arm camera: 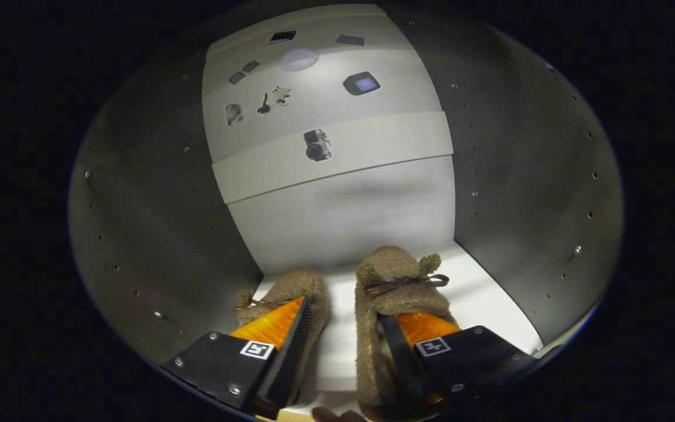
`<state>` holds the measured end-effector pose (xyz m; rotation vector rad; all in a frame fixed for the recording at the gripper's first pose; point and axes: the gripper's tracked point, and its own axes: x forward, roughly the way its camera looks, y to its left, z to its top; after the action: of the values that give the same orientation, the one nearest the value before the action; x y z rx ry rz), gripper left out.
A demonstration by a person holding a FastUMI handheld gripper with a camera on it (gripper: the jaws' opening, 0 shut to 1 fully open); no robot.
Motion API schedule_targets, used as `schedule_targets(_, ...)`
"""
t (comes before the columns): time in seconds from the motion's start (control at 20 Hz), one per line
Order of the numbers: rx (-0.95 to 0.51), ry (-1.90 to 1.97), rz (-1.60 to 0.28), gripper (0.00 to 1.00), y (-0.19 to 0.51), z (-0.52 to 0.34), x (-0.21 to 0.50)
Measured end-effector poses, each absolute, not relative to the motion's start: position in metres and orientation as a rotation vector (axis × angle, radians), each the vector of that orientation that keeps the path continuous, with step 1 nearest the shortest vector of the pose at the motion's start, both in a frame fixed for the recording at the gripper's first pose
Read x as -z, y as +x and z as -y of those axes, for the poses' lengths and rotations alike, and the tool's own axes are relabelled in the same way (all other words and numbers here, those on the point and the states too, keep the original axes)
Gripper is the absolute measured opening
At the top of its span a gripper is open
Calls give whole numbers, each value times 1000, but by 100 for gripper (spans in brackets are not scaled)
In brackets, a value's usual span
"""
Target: Open the shoe cabinet door, grab the shoes and put them into the shoe cabinet, then close the shoe cabinet door.
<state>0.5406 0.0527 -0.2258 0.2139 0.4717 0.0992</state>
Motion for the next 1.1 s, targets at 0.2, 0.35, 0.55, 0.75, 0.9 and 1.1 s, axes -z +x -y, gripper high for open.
schedule_targets(0.2, -93, 184, -462, 84, 519, -57, 215)
schedule_targets(0.35, -84, 169, -442, 87, 496, -60, 204)
schedule_targets(0.55, -64, 166, -415, 89, 460, -64, 186)
schedule_targets(0.75, -52, 145, -382, 91, 413, -70, 166)
schedule_targets(0.9, -40, 140, -366, 91, 374, -74, 155)
schedule_targets(1.1, -13, 123, -367, 92, 324, -68, 147)
